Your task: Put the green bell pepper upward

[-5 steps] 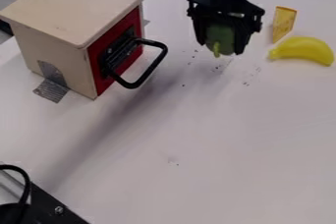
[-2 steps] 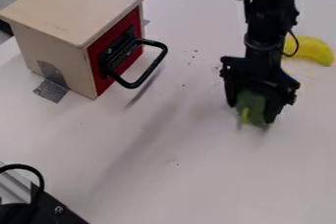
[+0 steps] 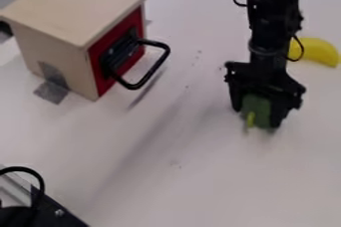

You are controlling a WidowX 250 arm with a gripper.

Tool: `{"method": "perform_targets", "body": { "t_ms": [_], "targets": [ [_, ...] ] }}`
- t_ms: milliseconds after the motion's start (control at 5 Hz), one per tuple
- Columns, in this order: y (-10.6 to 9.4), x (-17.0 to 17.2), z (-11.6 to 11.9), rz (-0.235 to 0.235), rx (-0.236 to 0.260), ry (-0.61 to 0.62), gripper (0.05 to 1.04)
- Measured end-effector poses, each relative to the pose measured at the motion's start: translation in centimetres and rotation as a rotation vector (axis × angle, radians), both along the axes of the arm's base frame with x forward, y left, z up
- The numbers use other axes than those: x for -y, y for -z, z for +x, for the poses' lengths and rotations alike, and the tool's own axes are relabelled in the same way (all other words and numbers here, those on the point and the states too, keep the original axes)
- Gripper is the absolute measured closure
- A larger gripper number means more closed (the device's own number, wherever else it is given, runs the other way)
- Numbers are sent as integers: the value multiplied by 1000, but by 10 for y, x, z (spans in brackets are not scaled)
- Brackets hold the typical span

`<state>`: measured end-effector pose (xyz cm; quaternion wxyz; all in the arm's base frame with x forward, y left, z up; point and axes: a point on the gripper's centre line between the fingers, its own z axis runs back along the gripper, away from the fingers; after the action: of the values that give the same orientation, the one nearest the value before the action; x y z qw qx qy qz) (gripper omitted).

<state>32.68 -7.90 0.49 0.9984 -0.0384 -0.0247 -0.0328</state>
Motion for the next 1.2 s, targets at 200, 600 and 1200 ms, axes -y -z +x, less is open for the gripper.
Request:
{"method": "perform_targets", "body": {
  "t_ms": [200,600,1200],
  "targets": [
    [0,-3,0,21,4,8,80],
    [-28,-1,14,4,68,3,84],
    [-57,-13,18,27,136,1,84]
  ]
}}
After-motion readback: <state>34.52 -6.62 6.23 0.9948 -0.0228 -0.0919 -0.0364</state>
